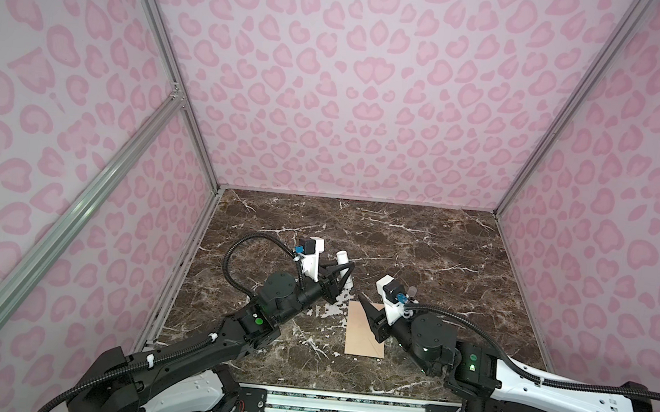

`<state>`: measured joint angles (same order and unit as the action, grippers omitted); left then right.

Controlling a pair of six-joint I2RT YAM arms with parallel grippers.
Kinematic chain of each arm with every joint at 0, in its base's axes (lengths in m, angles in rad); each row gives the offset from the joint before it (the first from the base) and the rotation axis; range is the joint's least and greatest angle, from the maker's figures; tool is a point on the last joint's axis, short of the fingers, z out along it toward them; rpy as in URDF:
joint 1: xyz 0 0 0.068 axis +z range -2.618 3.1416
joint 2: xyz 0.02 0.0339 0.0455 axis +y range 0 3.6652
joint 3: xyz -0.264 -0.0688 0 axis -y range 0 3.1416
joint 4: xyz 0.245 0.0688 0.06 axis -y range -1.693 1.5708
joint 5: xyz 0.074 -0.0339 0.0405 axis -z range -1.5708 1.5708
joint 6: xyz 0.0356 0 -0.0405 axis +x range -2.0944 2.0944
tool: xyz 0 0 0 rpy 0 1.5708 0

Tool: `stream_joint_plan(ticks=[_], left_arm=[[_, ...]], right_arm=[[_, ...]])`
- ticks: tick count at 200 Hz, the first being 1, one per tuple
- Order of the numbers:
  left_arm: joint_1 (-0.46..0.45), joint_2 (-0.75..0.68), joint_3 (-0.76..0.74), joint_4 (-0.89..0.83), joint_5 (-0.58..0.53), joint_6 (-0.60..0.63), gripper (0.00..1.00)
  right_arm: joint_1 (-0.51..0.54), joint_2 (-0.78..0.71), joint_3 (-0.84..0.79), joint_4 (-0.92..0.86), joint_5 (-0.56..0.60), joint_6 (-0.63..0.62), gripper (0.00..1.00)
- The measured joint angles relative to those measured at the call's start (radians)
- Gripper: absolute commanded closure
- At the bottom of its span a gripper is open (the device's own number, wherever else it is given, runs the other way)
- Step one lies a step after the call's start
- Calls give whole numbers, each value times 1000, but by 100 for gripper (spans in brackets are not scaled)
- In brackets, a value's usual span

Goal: Place the letter into the envelope and seal it

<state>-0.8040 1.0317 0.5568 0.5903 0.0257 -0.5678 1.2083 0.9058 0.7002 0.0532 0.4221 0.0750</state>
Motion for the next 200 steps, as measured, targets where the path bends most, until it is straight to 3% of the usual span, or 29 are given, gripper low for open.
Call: stream_joint_plan(ticks=[33, 69, 109, 145, 200], left_arm=[[34, 0, 1, 11, 70, -11, 96], [46, 45, 11, 92, 244, -36, 96], [46, 108, 23, 200, 388, -87, 96], [49, 133, 30, 253, 444, -113, 96], [50, 139, 30, 279, 468, -121, 96]], right_arm=[[-181, -94, -82, 35, -247, 48, 52], [-386, -94, -192, 196, -595, 203, 51], [-464, -19, -272, 451, -898, 383, 47], [-483, 36, -274, 572, -1049, 468, 47], [-484, 80, -270, 644, -1122, 510, 54]])
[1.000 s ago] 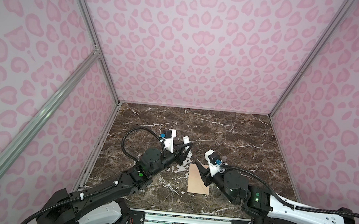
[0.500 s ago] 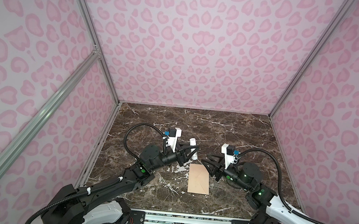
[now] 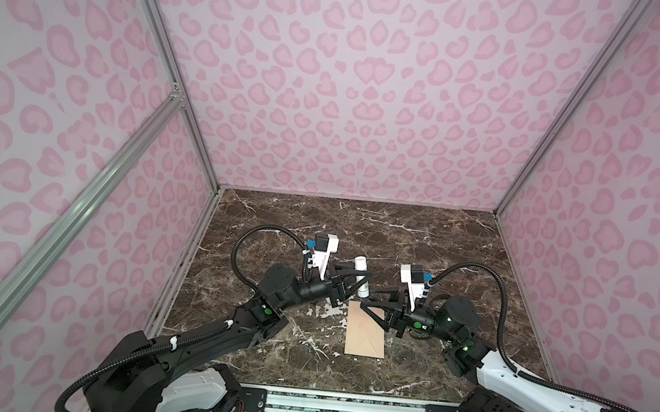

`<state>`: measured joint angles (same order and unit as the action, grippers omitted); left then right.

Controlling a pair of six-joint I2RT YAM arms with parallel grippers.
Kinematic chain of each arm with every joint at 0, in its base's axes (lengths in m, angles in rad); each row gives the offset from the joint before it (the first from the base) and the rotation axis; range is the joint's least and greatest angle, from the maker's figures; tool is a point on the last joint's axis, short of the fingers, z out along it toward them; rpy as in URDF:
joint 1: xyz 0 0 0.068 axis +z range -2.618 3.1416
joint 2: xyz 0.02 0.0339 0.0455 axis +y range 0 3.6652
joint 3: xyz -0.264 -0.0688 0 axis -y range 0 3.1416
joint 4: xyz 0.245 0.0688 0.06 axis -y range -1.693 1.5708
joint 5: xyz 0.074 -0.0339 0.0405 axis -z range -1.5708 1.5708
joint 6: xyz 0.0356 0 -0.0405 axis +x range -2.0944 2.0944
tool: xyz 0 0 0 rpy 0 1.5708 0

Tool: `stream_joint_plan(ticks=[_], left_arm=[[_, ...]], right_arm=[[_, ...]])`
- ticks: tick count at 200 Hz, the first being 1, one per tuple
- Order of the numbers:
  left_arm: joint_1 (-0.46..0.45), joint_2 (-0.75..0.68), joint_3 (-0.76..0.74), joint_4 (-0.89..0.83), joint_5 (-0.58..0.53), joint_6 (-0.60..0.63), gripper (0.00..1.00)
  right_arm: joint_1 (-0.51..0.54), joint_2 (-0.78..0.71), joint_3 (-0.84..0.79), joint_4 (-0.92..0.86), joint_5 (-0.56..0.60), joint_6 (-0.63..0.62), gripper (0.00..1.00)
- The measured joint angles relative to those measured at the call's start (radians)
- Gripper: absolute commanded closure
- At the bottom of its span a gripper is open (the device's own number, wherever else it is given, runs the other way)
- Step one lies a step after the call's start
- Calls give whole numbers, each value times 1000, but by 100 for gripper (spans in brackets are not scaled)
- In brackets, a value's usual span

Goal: Place the letter into the envelope and seal it

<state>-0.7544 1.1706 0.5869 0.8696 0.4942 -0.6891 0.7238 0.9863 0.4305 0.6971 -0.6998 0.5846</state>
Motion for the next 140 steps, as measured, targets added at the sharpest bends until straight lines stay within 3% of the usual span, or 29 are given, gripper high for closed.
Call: stream_joint_plan(ticks=[63, 140], left_arm=[[0, 15, -4, 36, 9, -19, 96], [-2, 35, -8, 68, 23, -35, 96]], right_arm=[[-5, 22, 8, 19, -11, 18, 58], [-11, 28, 11, 19, -8, 26, 70]])
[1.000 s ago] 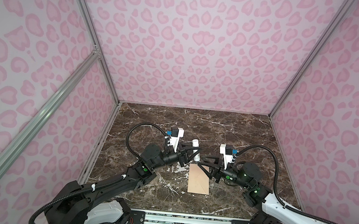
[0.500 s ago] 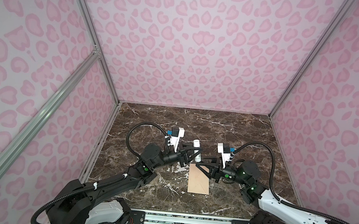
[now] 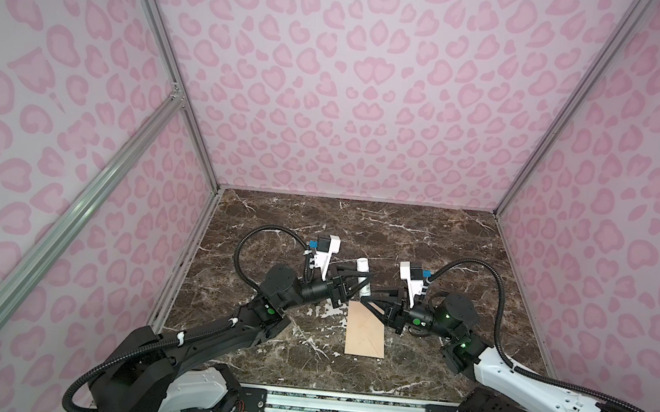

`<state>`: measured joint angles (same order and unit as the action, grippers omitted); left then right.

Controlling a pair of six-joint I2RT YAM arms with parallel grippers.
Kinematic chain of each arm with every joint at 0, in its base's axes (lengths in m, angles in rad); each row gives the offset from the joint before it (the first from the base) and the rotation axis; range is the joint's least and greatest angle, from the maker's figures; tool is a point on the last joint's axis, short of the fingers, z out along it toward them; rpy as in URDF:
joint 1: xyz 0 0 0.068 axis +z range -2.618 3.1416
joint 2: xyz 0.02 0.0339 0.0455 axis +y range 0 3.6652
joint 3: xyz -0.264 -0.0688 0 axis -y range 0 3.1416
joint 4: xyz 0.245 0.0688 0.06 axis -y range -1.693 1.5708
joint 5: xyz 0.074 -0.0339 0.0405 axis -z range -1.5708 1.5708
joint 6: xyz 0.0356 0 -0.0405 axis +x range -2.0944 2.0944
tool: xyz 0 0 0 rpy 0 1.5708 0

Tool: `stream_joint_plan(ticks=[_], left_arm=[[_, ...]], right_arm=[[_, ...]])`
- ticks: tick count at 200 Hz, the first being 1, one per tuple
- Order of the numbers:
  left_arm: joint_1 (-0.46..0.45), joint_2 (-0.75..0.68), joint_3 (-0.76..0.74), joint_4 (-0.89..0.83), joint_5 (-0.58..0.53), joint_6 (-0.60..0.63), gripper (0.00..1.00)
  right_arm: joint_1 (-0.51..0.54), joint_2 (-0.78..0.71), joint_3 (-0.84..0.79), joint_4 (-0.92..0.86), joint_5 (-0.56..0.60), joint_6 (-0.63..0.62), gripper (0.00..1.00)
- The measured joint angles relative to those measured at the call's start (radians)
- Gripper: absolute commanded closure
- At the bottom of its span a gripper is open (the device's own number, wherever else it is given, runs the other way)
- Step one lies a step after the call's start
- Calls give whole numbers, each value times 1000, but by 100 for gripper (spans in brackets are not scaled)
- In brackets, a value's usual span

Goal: Place the letter into the envelope and seal it

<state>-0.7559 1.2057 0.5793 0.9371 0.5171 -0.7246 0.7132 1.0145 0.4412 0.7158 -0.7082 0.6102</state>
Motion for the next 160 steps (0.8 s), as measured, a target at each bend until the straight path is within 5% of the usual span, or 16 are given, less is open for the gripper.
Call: stream_joint_plan(ticks=[88, 160], left_arm=[[-21, -21, 6, -37, -74, 27, 96], [-85, -73, 42, -206, -233, 101, 96]], right_arm=[[11, -52, 67, -183, 62, -26, 79], [201, -160, 169, -539, 457, -208, 79]])
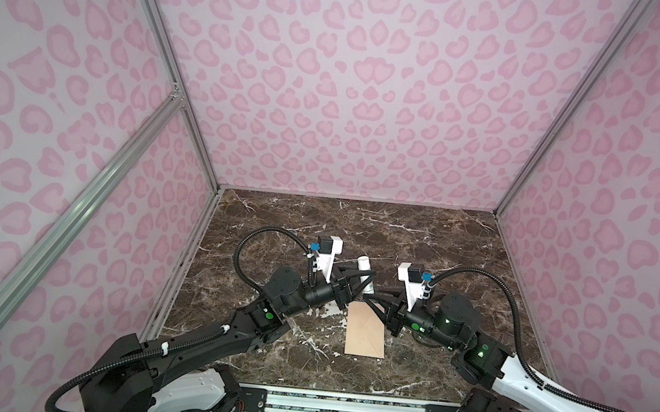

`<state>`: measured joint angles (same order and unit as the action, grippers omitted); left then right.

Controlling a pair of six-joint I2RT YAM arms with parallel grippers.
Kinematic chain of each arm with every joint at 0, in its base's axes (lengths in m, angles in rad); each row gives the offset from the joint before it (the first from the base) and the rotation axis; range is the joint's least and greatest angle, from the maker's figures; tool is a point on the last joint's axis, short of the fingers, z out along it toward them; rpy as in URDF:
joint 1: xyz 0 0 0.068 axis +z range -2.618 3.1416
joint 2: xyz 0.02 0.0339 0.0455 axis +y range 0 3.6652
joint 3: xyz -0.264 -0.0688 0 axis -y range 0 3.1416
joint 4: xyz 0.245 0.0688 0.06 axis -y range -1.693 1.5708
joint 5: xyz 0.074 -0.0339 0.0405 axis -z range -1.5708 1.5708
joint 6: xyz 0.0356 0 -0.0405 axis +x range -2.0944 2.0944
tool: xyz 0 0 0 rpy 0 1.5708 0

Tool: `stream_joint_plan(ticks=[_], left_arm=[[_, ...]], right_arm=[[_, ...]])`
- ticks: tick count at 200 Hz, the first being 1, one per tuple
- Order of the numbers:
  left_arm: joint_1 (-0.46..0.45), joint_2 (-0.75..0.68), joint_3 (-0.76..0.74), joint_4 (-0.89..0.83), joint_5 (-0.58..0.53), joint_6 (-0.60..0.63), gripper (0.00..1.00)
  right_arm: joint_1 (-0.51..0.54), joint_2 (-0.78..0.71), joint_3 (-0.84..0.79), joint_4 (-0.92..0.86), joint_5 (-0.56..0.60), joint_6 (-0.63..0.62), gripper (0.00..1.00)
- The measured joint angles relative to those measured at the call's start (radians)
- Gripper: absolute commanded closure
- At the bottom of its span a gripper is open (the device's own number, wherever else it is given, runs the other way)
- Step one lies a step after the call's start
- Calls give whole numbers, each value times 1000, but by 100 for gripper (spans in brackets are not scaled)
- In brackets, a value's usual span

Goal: Place the letter into the envelope and seal it

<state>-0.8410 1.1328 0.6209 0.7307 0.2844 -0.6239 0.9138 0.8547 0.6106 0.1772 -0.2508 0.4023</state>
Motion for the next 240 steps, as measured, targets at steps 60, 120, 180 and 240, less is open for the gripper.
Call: stream_joint_plan(ticks=[60, 120, 180, 240], left_arm=[[-23, 13, -2, 17, -33, -5, 96], [-35, 33, -3, 64, -42, -12, 96], [-10, -26, -26, -98, -216, 30, 96], [62, -97, -60, -88, -174, 3, 96]], right_arm=[[177, -20, 27, -85, 351, -125, 81], [326, -1, 58, -108, 646, -227, 71], [319, -54, 51, -34, 645, -282, 55], [15, -190, -85, -16, 378, -195, 56]])
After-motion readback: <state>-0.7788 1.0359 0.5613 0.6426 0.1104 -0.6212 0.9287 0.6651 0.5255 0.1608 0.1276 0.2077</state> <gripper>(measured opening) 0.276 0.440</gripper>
